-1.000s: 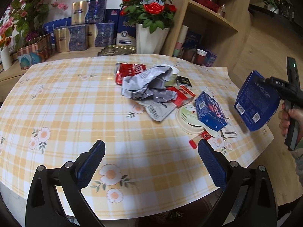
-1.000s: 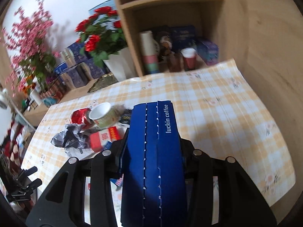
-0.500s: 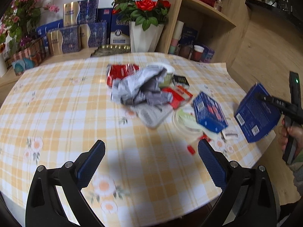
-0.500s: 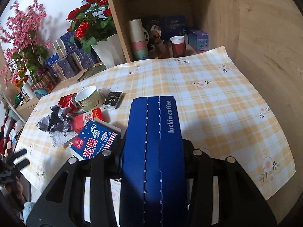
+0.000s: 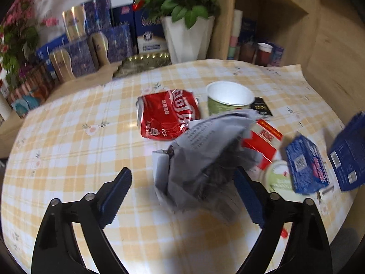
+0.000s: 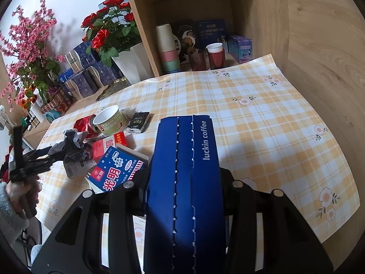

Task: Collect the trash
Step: 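Grasp the crumpled grey plastic with the left tool while the right tool holds the blue box, then carry both items over the brown bin and release them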

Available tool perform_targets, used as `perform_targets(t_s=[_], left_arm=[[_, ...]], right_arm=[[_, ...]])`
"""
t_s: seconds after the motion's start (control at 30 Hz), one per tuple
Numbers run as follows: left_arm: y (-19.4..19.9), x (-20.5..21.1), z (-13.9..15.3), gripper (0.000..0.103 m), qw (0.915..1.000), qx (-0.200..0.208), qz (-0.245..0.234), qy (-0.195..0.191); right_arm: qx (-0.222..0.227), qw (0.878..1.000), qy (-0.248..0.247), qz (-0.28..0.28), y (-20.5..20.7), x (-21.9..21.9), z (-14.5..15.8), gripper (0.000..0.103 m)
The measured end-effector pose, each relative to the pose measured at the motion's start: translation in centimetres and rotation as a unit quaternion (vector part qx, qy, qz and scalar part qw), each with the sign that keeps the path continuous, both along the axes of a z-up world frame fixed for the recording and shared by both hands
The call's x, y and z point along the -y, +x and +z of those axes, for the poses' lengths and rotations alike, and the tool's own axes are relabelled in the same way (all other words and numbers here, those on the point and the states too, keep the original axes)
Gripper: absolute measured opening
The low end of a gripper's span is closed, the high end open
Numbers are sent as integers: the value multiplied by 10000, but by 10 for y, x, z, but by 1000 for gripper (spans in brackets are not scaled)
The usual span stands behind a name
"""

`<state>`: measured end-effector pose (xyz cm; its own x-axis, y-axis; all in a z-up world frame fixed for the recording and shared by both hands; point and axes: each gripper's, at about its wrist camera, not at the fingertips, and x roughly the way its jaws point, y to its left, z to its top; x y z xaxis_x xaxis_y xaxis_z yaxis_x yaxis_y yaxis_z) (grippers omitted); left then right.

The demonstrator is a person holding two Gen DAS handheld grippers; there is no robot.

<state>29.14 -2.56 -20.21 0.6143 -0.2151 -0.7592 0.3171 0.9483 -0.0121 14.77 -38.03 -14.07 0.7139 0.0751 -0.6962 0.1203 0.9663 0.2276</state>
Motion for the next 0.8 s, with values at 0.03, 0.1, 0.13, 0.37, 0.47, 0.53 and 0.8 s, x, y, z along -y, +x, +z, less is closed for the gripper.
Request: perform_targets(t_s=[0.03, 0.1, 0.13, 0.37, 0.47, 0.53, 0.8], left_arm=[[5, 0, -2, 86, 10000, -12, 41, -19], [11, 4, -5, 82, 9999, 51, 17, 92], [11, 8, -5, 75, 9997, 97, -51, 195], [-4, 19, 11, 38, 9945, 660, -356, 725], [-21, 7, 35, 38, 9949, 870, -328, 386], [-29, 0, 47, 38, 9953, 910, -266, 187], [-86, -33, 94, 38, 9931, 1050, -71, -523]], right_arm=[[-1, 10000, 0, -6, 0, 0, 0, 43], [-1, 10000, 5, -13, 0, 0, 0, 43], [-1, 10000, 3, -10, 0, 0, 0, 43], [16, 10000, 10, -36, -1, 1, 0, 43], [9, 10000, 27, -89, -2, 0, 0, 43], [36, 9999, 99, -137, -4, 1, 1, 43], [334, 9988, 299, -202, -24, -4, 25, 43]])
